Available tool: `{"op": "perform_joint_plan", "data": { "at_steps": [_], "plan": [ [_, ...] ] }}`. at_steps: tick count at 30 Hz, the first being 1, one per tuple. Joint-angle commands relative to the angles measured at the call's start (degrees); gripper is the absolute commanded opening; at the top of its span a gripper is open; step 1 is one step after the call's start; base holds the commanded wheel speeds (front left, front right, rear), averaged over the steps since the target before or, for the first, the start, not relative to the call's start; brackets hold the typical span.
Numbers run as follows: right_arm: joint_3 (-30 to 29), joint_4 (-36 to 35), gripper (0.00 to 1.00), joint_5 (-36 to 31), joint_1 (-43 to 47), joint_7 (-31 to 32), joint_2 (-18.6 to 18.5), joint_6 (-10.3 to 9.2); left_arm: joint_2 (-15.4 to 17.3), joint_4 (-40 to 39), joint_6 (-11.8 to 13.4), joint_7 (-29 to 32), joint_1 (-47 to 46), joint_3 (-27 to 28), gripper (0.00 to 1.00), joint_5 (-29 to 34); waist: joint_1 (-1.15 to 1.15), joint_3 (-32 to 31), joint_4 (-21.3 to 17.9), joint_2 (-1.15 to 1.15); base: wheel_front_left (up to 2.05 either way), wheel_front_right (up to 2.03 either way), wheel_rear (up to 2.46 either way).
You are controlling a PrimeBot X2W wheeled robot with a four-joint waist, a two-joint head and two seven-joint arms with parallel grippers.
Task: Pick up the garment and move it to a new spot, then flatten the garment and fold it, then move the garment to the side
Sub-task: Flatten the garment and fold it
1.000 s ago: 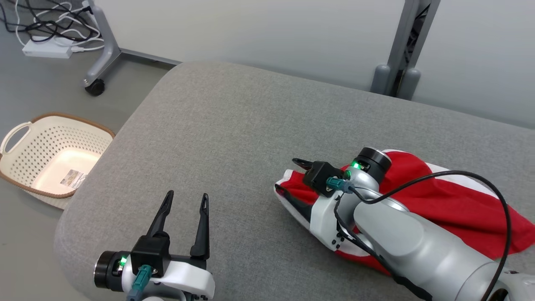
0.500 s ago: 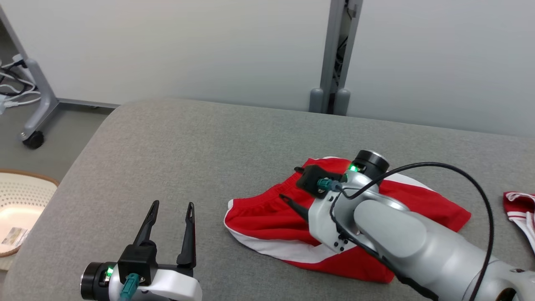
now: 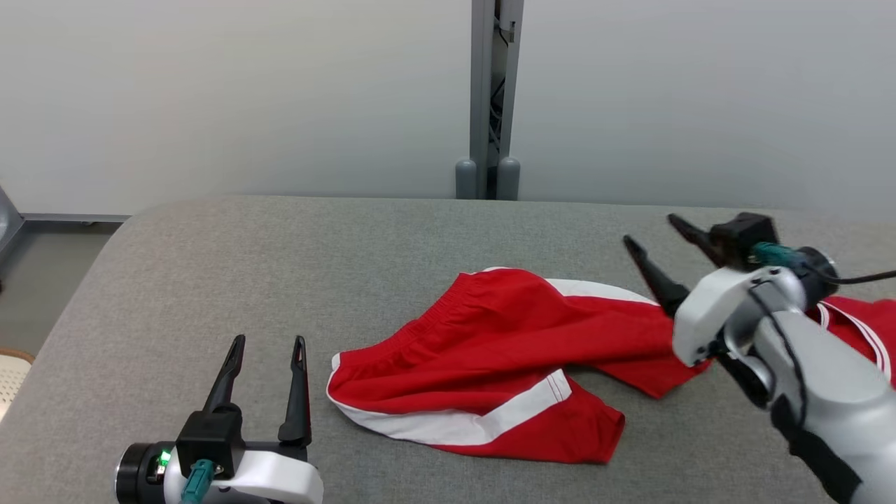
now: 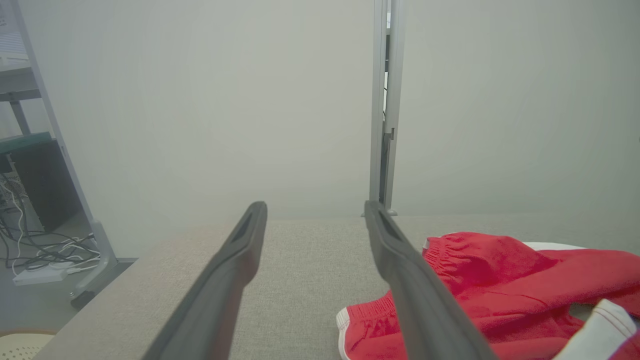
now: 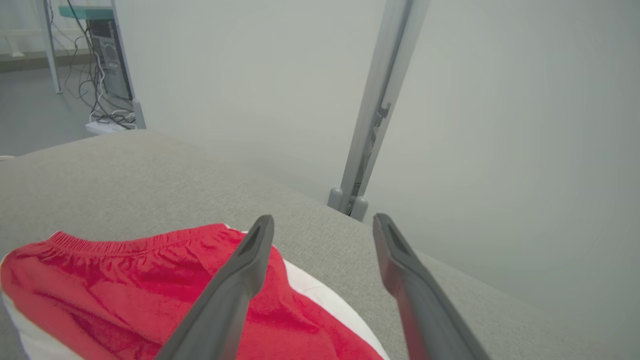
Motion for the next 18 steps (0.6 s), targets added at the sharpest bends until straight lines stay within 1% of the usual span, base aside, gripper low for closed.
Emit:
{"op": "perform_joint_plan", "data": {
  "at_steps": [1,3,5,8,10,14,18],
  "plan": [
    [-1.3,-0.6,1.0,-1.0,2.0,-0.2,-0.8,-0.04,0.3,-0.1,-0.1,-0.2,0.2,0.3,1.0,0.4,0.0,0.4,-0.6,0.0,0.0,0.0,0.0],
    [-9.2,-4.1,1.0,-3.0,6.8,-0.2,-2.4,-0.03,0.2,-0.3,-0.1,-0.2,0.2,0.7,1.0,0.5,0.0,0.6,-1.3,0.0,0.0,0.0,0.0],
    [-16.6,-8.0,1.0,-6.1,11.3,-0.2,-3.1,-0.03,0.3,-0.4,0.0,-0.2,0.3,1.0,1.0,0.5,0.0,0.8,-1.9,0.0,0.0,0.0,0.0],
    [-26.8,-13.8,1.0,-10.3,19.3,-0.2,-1.8,-0.03,0.3,-0.5,0.2,-0.2,0.4,1.4,1.0,0.1,0.0,1.0,-2.8,0.0,0.0,0.0,0.0],
    [-32.0,-18.0,1.0,-12.9,24.0,-0.2,-0.3,-0.03,0.3,-0.3,0.1,-0.2,0.3,1.8,1.0,0.0,0.0,1.1,-3.3,0.0,0.0,0.0,0.0],
    [-38.8,-26.4,1.0,-17.1,31.7,-0.2,3.4,-0.03,0.3,0.7,-0.4,-0.2,0.1,2.8,1.0,-0.1,0.0,1.4,-4.1,0.0,0.0,0.0,0.0],
    [-41.3,-30.7,1.0,-18.8,36.9,-0.2,6.3,-0.03,0.2,2.2,-0.8,-0.2,0.1,4.2,1.0,-0.4,0.0,1.5,-4.6,0.0,0.0,0.0,0.0]
  ]
}}
